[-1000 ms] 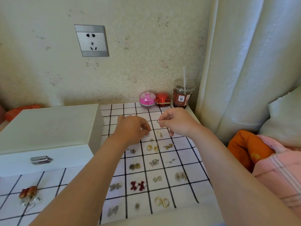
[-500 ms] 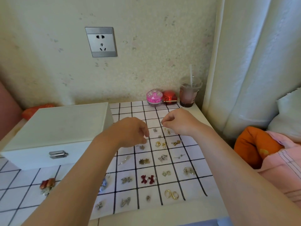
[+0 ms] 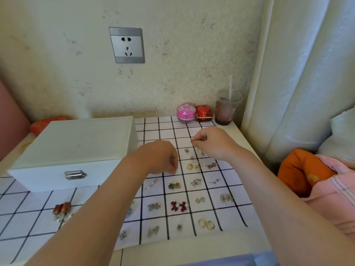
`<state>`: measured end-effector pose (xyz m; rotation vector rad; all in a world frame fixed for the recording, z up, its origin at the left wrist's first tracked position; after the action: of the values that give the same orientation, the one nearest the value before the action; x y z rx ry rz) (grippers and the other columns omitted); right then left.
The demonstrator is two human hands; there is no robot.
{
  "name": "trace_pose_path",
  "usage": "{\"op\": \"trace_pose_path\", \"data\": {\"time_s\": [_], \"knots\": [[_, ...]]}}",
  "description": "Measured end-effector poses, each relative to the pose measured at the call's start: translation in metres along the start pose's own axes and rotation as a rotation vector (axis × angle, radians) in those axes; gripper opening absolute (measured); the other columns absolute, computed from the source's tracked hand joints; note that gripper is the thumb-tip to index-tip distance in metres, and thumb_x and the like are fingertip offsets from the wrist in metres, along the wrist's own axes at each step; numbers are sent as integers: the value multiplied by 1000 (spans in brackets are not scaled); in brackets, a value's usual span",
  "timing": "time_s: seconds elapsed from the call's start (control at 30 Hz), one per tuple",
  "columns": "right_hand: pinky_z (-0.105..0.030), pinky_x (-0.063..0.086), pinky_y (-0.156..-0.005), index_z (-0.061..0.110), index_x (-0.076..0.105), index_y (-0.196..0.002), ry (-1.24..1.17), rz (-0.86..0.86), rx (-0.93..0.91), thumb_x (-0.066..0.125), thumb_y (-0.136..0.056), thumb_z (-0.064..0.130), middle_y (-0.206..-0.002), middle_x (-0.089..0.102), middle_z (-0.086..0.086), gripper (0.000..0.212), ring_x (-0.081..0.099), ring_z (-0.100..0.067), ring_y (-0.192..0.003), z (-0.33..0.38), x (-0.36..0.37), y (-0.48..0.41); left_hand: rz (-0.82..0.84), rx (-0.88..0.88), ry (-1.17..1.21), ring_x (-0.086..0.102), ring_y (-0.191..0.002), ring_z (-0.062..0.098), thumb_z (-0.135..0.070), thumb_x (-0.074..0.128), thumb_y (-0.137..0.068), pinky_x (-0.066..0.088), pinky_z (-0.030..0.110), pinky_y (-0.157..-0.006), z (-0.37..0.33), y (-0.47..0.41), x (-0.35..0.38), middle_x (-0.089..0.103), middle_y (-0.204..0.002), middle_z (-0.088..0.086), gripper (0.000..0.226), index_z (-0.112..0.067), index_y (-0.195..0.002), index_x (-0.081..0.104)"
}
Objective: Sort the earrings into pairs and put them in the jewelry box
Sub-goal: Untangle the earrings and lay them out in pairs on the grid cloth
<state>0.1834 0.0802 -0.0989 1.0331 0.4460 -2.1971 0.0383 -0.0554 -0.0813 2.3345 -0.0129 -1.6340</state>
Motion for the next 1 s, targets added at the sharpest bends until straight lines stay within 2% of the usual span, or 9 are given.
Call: {"op": "trace_pose_path", "data": {"time_s": [0.1,0.17,0.27,0.4,0.43,0.57,0.63,0.83,1.0], "knots": [[-27,51,-71,32,74,-93,-65,-13,-14,66,-93,29,-94,69,18,9,63,1,-70,5,0,-1,-79,12,98,62,-84,6,-26,75,-84,49,24,-74,5,0,-7,70,-90,-11,4,-26,-86,72],[-31,57,-65,30,73,-91,-148,-7,-12,66,-93,26,-94,72,12,8,62,-4,-54,11,0,0,-199,12,182,61,-77,4,-26,74,-85,46,21,-69,9,2,-15,69,-87,-9,5,-25,-86,69],[-36,57,-66,26,74,-93,-258,-28,-34,67,-90,22,-86,73,10,8,60,-10,-49,23,1,1,-343,3,412,67,-73,16,-20,73,-86,54,30,-75,13,3,-23,70,-79,-3,5,-22,-86,68],[-18,42,-49,19,76,-101,-437,-2,-32,68,-92,18,-58,64,25,12,53,-7,-49,36,-1,2,-465,-41,647,67,-68,12,-21,75,-85,56,32,-70,10,0,-26,72,-74,-2,5,-19,-86,71],[-18,39,-47,17,76,-101,-495,9,-18,69,-91,18,-60,65,21,12,53,-8,-51,37,0,2,-485,-45,697,65,-68,12,-21,76,-84,57,31,-69,8,-1,-25,71,-75,-3,4,-18,-85,72],[-20,39,-45,15,75,-108,-666,32,26,71,-91,18,-90,73,3,17,56,-11,-56,37,-1,-2,-506,-60,1015,63,-65,13,-13,73,-87,59,26,-67,-3,-4,-26,67,-73,0,2,-12,-86,71],[-21,41,-47,11,73,-112,-728,56,34,72,-91,15,-95,73,-1,21,59,-12,-58,36,-3,-3,-504,-73,1126,64,-65,14,-13,72,-88,60,28,-68,-7,-6,-28,68,-74,0,2,-12,-87,71],[-23,49,-52,7,73,-109,-835,80,64,74,-89,12,-89,74,-4,21,63,-12,-59,30,-5,-4,-497,-121,1067,67,-65,12,-23,76,-85,59,25,-65,-10,-16,-31,73,-78,0,14,-13,-95,73],[-25,51,-50,4,73,-107,-819,55,94,74,-89,8,-86,71,-6,19,61,-14,-57,26,-8,-7,-459,-108,982,67,-61,9,-26,73,-88,57,25,-64,-10,-27,-32,76,-75,-4,11,-16,-91,73]]}}
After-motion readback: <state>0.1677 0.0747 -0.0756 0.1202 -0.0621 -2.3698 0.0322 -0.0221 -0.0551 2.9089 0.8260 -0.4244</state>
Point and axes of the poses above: each hand's wrist, its own y-axis away from the middle knuckle, its own x-axis out of the palm, z = x × y, the point moved 1 cm from there along -y, towards the middle knuckle
